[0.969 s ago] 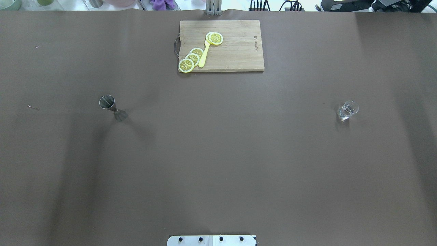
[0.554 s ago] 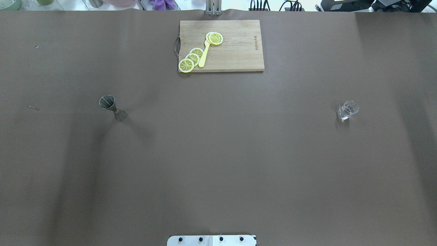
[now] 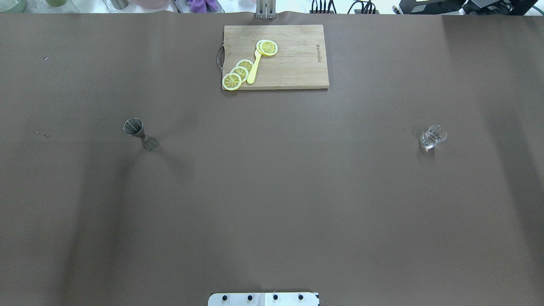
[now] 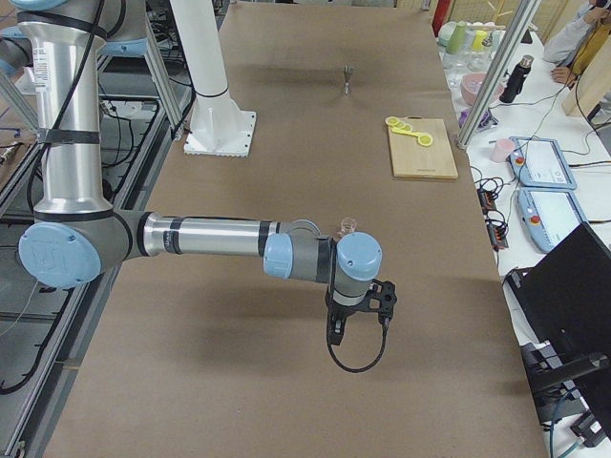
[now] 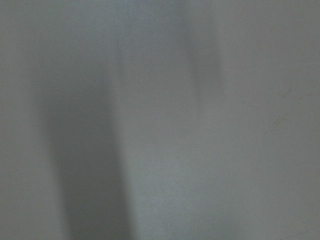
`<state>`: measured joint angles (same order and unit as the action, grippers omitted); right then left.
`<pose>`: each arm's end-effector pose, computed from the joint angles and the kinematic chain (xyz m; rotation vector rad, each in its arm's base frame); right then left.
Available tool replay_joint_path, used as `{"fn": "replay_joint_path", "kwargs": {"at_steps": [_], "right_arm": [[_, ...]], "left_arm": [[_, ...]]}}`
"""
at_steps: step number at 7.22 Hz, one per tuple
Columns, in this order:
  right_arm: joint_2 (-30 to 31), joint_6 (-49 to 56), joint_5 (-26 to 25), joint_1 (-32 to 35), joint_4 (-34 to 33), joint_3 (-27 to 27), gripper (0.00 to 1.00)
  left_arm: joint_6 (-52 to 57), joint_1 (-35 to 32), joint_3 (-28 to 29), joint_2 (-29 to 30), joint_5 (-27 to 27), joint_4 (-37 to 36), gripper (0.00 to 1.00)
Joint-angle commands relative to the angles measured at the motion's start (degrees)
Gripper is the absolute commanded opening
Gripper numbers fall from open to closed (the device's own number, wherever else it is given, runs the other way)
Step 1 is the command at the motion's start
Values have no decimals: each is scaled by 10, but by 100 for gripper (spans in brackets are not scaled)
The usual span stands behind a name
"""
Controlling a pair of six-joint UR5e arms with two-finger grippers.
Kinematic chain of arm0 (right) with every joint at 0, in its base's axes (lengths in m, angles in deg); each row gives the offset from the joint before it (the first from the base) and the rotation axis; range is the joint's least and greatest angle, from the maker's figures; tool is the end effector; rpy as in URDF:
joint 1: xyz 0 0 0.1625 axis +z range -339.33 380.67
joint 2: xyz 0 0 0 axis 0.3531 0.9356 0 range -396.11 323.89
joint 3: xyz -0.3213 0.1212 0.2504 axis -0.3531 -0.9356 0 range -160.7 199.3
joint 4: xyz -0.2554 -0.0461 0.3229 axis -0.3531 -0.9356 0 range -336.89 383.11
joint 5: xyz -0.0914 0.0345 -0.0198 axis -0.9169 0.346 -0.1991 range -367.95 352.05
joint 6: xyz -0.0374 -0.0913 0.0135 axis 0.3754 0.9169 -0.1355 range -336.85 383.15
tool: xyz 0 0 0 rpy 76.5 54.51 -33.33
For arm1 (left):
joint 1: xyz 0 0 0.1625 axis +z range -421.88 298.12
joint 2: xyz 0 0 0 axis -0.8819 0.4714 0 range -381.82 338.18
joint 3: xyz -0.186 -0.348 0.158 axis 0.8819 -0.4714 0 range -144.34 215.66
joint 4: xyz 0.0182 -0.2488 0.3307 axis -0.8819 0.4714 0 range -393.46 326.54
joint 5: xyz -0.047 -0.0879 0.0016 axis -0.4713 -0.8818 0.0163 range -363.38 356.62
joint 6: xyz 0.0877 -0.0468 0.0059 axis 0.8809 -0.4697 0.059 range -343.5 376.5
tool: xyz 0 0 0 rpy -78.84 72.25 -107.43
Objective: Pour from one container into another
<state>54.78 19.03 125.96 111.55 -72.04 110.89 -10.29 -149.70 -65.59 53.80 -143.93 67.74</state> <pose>0.0716 -0.4785 0.6620 -0.0954 -0.7640 0.1125 -0.0415 -0.3955 0.6444 -0.0933 0.8901 -0.3387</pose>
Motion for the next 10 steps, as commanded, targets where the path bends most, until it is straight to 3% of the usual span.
{"fn": "replay_joint_path", "kwargs": {"at_steps": [1,9,10], "right_arm": [[6,1,1,1,0,1,100],[7,1,5,2,0,1,100],[7,1,5,2,0,1,100]], "left_arm": [[1,2,0,-12,1,2,98],[-2,1,1,-10,6,2,98],[-4,1,-4,-10,38,2,98]]}}
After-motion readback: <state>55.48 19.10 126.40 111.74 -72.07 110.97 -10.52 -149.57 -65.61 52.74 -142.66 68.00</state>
